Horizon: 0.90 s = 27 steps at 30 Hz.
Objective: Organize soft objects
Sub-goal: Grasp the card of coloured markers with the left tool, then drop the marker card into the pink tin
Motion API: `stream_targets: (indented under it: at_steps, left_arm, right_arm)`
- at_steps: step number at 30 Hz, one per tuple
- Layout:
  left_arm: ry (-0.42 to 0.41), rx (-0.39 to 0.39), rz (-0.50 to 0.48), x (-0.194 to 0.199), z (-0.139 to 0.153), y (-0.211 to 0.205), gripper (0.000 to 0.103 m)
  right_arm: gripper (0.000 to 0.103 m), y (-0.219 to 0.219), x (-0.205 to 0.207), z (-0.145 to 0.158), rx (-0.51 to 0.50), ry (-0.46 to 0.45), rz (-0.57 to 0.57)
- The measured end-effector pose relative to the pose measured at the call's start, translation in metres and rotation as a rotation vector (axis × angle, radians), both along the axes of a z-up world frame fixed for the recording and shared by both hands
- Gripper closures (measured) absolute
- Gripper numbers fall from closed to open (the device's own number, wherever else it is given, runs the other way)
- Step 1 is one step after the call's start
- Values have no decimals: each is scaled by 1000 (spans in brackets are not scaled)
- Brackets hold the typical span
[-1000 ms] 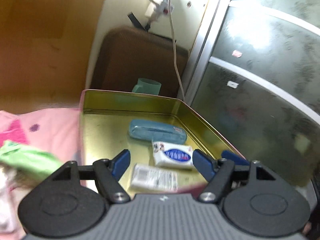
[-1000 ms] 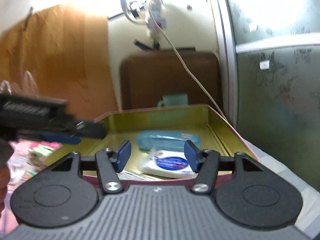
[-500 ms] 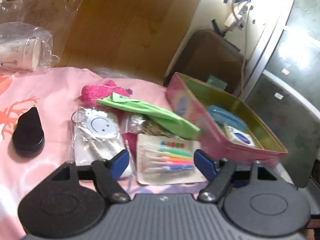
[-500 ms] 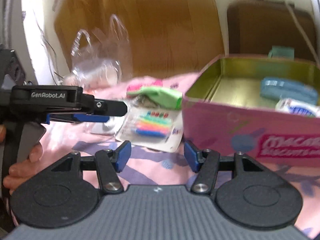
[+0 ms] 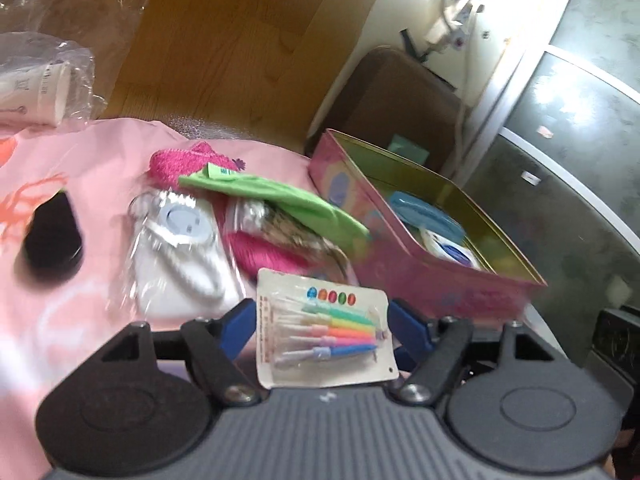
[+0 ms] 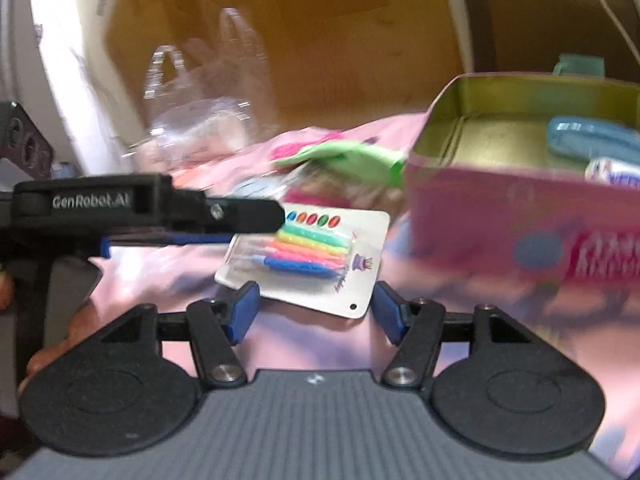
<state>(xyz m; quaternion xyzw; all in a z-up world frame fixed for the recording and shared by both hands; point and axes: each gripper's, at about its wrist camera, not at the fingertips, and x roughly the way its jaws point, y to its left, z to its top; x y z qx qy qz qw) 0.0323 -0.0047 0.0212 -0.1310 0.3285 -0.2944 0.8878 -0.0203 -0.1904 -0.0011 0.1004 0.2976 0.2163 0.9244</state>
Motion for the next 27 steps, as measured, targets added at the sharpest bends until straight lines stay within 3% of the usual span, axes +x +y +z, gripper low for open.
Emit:
stream_targets:
  at_steps: [6,11,14,16,20,24,25,27]
  left_arm:
    - [43,-4,-11,-29,-12,14,23]
    - [83,-28,34,-22,-19,21,15]
    - [72,-14,29,-21,-20,16,13]
    - [51,8,14,-23,-22,9,18]
    - [38,47,26,-32,-19,-4,22]
    - [1,-21,31,-36,2,-1,22]
    - [-25,-24,29,-37,12,-3,22]
    - [-72,-22,-1,-36,29,-13,22]
  right_arm:
    - [37,9,-44,4,-23,-17,78]
    - [17,17,-44,4,-117,-65,82]
    - [16,17,-39,2,-186,-89,91]
    - [14,16,-31,-3,-201,-52,112]
    - [21,32,-34,-6,-276,-98,139]
    - [24,23,-38,-2,-207,-129,107]
    - [36,20,-41,1,-195,-153,92]
    - [39,18,-45,9,-232,-211,27]
